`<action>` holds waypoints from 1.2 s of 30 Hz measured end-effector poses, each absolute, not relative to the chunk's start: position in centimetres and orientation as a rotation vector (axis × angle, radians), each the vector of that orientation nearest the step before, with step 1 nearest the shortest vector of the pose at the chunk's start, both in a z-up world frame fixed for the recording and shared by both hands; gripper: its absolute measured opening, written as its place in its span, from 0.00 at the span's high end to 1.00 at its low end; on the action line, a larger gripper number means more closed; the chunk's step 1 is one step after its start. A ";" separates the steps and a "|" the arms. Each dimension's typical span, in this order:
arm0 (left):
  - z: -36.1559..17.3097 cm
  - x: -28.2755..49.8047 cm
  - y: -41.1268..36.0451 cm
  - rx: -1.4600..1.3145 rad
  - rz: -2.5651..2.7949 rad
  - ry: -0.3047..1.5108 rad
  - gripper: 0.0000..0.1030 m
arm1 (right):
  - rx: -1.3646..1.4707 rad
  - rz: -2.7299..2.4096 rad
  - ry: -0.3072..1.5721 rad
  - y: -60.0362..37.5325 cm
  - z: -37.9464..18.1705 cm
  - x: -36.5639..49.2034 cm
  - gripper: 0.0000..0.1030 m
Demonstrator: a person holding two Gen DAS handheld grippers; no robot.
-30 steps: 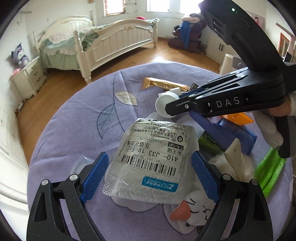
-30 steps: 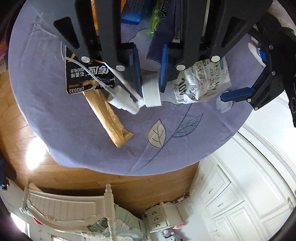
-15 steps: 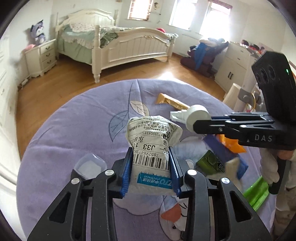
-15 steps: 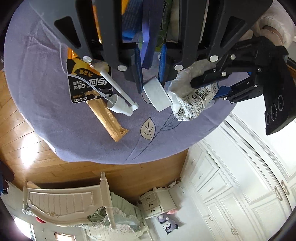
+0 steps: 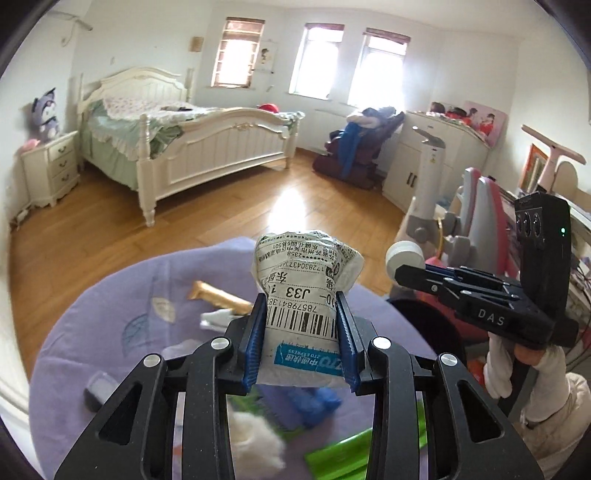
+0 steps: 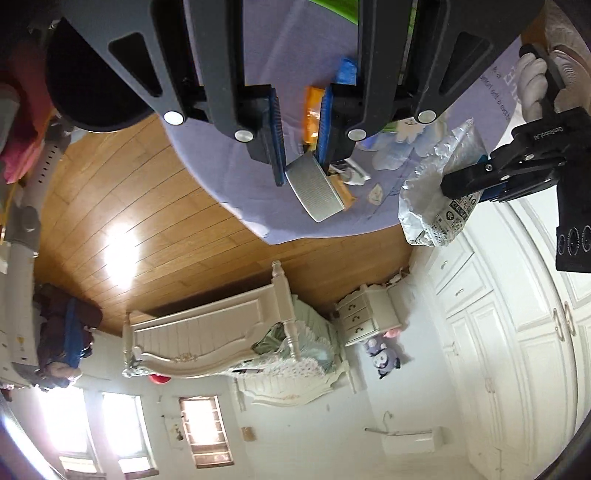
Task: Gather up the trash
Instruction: 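Carry the tape roll and tissue bag over the black bin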
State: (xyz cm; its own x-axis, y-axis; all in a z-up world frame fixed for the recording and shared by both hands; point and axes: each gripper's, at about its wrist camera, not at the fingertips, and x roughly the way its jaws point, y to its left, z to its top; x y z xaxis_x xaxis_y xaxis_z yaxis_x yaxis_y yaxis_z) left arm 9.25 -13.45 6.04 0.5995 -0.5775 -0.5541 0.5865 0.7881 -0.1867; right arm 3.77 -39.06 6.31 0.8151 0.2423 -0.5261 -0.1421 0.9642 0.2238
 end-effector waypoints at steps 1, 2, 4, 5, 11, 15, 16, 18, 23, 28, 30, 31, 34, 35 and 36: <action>6.1 9.1 -14.8 0.013 -0.701 0.637 0.65 | 0.172 0.175 0.575 -40.1 6.3 3.1 0.84; 6.0 9.0 -16.4 0.013 -0.726 0.640 0.65 | 0.167 0.146 0.571 -41.1 6.3 2.4 0.84; 5.4 8.5 -19.3 0.021 -0.765 0.649 0.65 | 0.160 0.097 0.567 -42.9 6.1 1.7 0.84; 5.0 8.4 -21.0 0.026 -0.786 0.657 0.65 | 0.157 0.072 0.566 -43.9 5.9 1.3 0.84; 1.4 8.3 -29.2 0.036 -0.885 0.743 0.65 | 0.162 -0.058 0.596 -48.5 3.5 -0.3 0.84; -1.1 8.3 -33.7 0.051 -0.935 0.790 0.65 | 0.151 -0.140 0.618 -50.9 1.5 -2.1 0.84; -1.6 8.4 -34.7 0.052 -0.944 0.803 0.65 | 0.148 -0.156 0.623 -51.4 1.1 -2.2 0.84; -2.4 8.3 -36.2 0.059 -0.956 0.815 0.65 | 0.141 -0.183 0.629 -52.2 0.3 -2.6 0.84; -3.9 8.1 -38.9 0.093 -0.963 0.844 0.65 | 0.148 -0.227 0.643 -54.0 -1.0 -3.2 0.84; -4.6 7.9 -40.7 0.133 -0.955 0.855 0.65 | 0.147 -0.251 0.652 -54.8 -1.9 -3.5 0.84; -4.8 7.8 -41.2 0.145 -0.955 0.858 0.65 | 0.150 -0.256 0.655 -55.0 -2.1 -3.6 0.84; -4.8 7.8 -41.1 0.150 -0.955 0.858 0.65 | 0.154 -0.258 0.657 -55.2 -2.3 -3.6 0.84; -4.9 7.7 -41.4 0.161 -0.955 0.860 0.65 | 0.160 -0.264 0.663 -55.6 -2.6 -3.7 0.83; -4.9 7.7 -41.5 0.165 -0.953 0.861 0.65 | 0.162 -0.265 0.665 -55.7 -2.7 -3.7 0.84; -5.0 7.7 -41.5 0.168 -0.953 0.861 0.65 | 0.164 -0.268 0.666 -55.8 -2.8 -3.7 0.84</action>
